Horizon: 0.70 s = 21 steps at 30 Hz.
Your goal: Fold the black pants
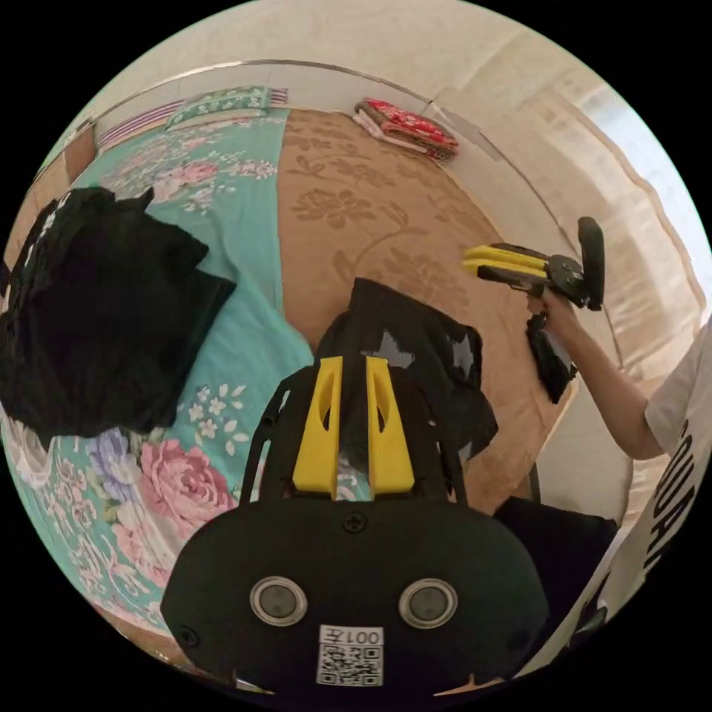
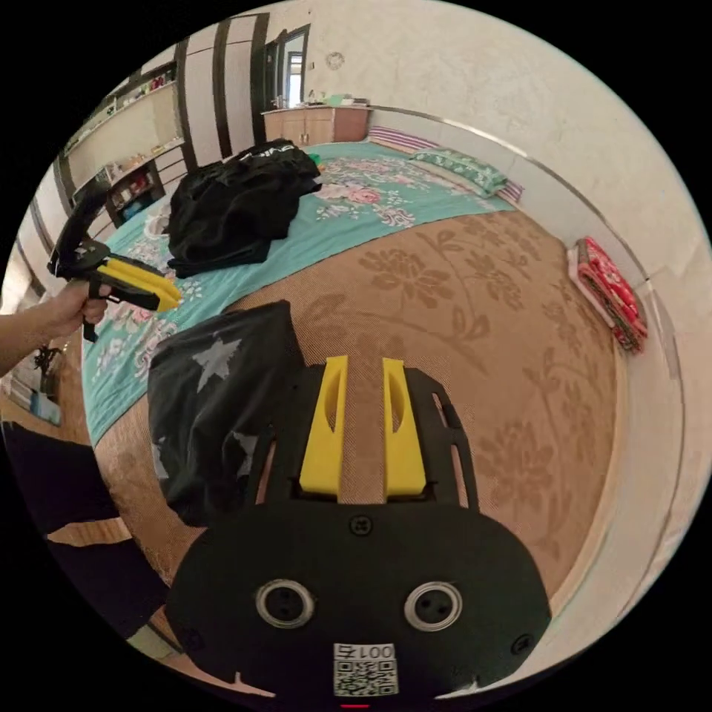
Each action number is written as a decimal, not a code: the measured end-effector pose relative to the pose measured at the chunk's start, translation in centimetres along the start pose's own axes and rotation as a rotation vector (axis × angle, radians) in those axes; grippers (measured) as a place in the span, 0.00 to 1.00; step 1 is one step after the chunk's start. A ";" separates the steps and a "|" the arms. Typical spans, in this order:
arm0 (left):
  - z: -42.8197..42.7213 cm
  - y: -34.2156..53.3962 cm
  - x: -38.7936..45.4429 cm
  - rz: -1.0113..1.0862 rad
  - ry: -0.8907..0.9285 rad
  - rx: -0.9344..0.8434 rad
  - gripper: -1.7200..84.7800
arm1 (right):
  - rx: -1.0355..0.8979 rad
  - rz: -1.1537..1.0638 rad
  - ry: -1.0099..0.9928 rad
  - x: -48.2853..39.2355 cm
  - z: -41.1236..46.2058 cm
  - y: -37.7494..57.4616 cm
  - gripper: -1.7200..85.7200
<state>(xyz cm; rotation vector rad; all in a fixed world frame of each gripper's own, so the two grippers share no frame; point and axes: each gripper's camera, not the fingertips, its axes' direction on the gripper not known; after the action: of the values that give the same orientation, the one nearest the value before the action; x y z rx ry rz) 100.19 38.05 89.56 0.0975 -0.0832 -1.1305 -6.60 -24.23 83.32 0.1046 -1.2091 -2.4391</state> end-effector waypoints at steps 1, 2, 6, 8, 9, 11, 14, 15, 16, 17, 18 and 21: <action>1.1 -1.9 0.3 0.065 -0.005 -0.001 0.04 | -0.015 0.027 0.026 -0.5 -0.3 1.3 0.13; 2.4 -3.9 0.6 0.126 -0.013 -0.019 0.04 | -0.050 0.085 0.052 -1.4 -0.5 3.8 0.14; 6.5 -9.2 1.0 0.250 0.048 -0.123 0.04 | -0.061 0.343 -0.061 -2.8 -0.3 10.7 0.15; 8.4 -12.0 1.1 0.279 0.120 -0.181 0.03 | -0.060 0.389 -0.072 -2.9 0.1 12.2 0.13; 8.8 -12.6 1.1 0.283 0.127 -0.201 0.03 | -0.060 0.412 -0.095 -2.8 0.6 13.0 0.12; 10.2 -14.5 1.0 0.286 0.143 -0.249 0.01 | -0.078 0.458 -0.174 -2.2 1.5 14.1 0.09; 9.2 -15.9 1.3 0.279 0.133 -0.176 0.01 | -0.091 0.567 -0.223 -0.5 0.8 15.7 0.06; 8.8 -16.2 1.5 0.283 0.122 -0.161 0.01 | -0.064 0.554 -0.191 -0.2 -0.7 16.3 0.05; 8.0 -16.5 1.8 0.290 0.106 -0.140 0.01 | -0.041 0.547 -0.178 -0.1 -1.6 16.6 0.05; 7.4 -17.0 1.9 0.284 0.087 -0.128 0.01 | 0.006 0.537 -0.171 0.2 -3.3 17.2 0.05; 7.1 -17.2 1.9 0.280 0.080 -0.122 0.01 | 0.037 0.528 -0.189 0.7 -4.5 17.8 0.05; 7.4 -19.1 0.9 0.245 0.095 -0.119 0.01 | 0.020 0.509 -0.209 2.3 -4.2 19.3 0.04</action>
<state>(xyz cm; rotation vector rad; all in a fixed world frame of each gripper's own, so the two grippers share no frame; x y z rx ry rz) 82.56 28.87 94.66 0.0331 0.0557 -0.8826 -1.28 -38.61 95.97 -0.4135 -1.1705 -2.0243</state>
